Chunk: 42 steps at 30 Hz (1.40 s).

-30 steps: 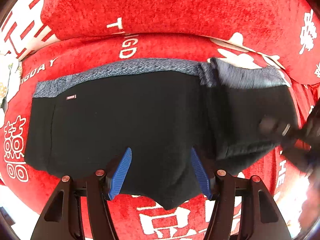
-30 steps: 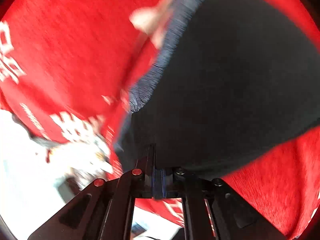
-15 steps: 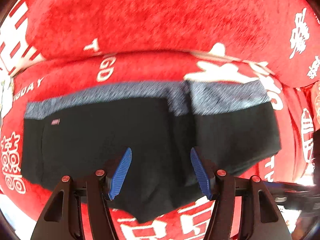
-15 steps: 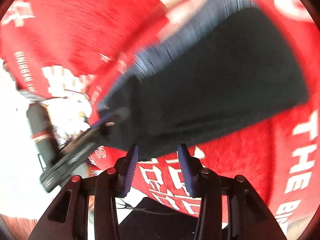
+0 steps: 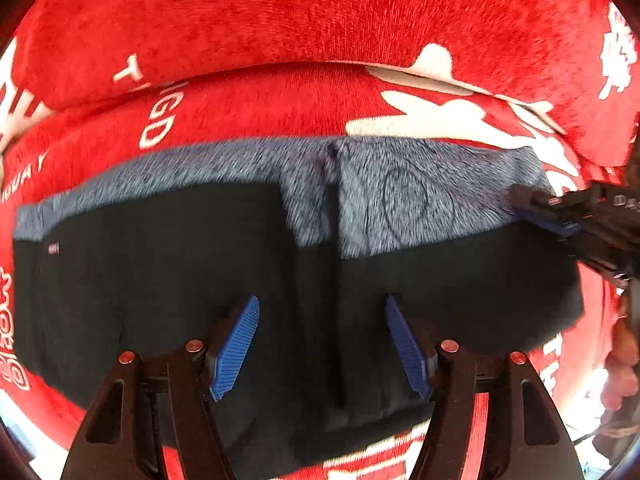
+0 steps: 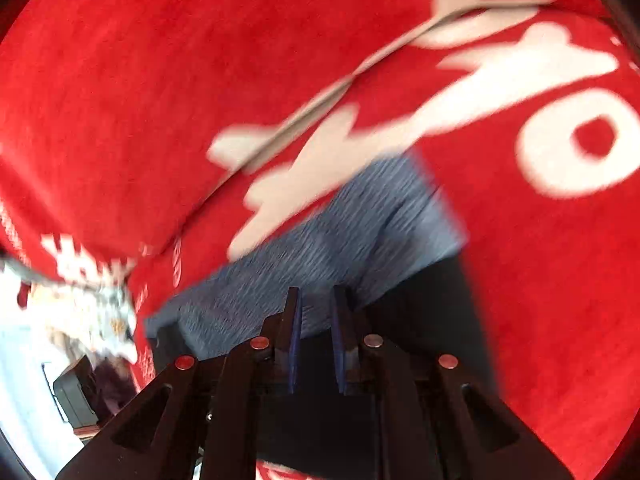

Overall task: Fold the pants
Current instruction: 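Release the fold and pull both grippers back from the trousers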

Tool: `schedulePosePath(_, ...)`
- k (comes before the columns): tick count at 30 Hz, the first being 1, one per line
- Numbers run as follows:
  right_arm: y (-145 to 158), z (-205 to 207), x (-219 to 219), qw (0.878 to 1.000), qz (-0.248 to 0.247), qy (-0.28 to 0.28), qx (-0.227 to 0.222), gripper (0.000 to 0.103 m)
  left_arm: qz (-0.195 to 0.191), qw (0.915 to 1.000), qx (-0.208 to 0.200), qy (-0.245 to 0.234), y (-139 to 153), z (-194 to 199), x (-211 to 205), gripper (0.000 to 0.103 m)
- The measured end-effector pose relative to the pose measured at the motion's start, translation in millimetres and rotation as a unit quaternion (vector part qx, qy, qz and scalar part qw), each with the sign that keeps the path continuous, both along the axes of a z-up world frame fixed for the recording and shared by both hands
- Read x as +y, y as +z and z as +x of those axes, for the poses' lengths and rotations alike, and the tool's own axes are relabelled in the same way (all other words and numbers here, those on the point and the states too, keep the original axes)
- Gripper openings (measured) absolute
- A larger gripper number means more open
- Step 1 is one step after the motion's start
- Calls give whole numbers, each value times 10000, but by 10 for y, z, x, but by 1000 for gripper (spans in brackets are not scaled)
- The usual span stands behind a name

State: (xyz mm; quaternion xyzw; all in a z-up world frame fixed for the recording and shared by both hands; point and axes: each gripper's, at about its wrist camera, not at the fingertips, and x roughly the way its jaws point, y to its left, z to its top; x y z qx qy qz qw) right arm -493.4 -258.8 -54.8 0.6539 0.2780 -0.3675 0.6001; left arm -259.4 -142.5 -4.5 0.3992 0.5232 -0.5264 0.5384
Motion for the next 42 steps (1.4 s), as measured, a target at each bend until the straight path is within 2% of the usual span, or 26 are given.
schedulePosePath(4, -15, 495, 161, 9974, 162, 618, -333, 16, -69, 9997, -215, -54, 159, 100, 192, 70)
schedulePosePath(9, -82, 936, 353, 9951, 207, 921, -282, 16, 92, 9980, -623, 81, 213, 310, 300, 70)
schedulePosePath(13, 105, 1064, 552, 9906, 361, 1278, -318, 16, 196, 9971, -695, 249, 300, 533, 415, 70)
schedulePosePath(16, 313, 1003, 691, 9898, 282, 1394, -46, 17, 194, 9970, -671, 319, 402, 602, 476, 70)
schedulePosePath(19, 498, 895, 793, 9899, 278, 1374, 206, 33, 239, 9971, -632, 354, 471, 613, 483, 70)
schedulePosePath(21, 640, 792, 867, 9894, 272, 1388, 330, 47, 251, 9972, -597, 367, 560, 635, 513, 70)
schedulePosePath(25, 937, 697, 1009, 9887, 210, 1355, 608, 51, -72, 9987, -386, 325, 859, 695, 610, 70)
schedulePosePath(26, 989, 689, 1029, 9889, 214, 1324, 644, 54, -179, 9989, -294, 303, 931, 709, 627, 70)
schedulePosePath(28, 1142, 726, 1087, 9891, 168, 1290, 683, 61, -387, 9989, -87, 261, 1126, 758, 690, 95)
schedulePosePath(29, 1213, 737, 1109, 9888, 130, 1297, 720, 67, -489, 9985, -34, 256, 1234, 793, 727, 103)
schedulePosePath(33, 1532, 850, 1202, 9852, -128, 1422, 949, 81, -630, 9976, 265, 96, 1499, 897, 774, 103)
schedulePosePath(36, 1767, 986, 1265, 9809, -371, 1522, 1150, 86, -780, 9964, 343, -17, 1677, 957, 805, 103)
schedulePosePath(38, 1877, 1056, 1328, 9795, -519, 1521, 1215, 86, -951, 9949, 304, -141, 1808, 975, 829, 103)
schedulePosePath(40, 1963, 1125, 1366, 9779, -610, 1536, 1281, 99, -1168, 9925, 113, -335, 1958, 975, 852, 103)
schedulePosePath(42, 2056, 1154, 1416, 9766, -704, 1487, 1386, 103, -1240, 9912, -120, -438, 2027, 988, 848, 103)
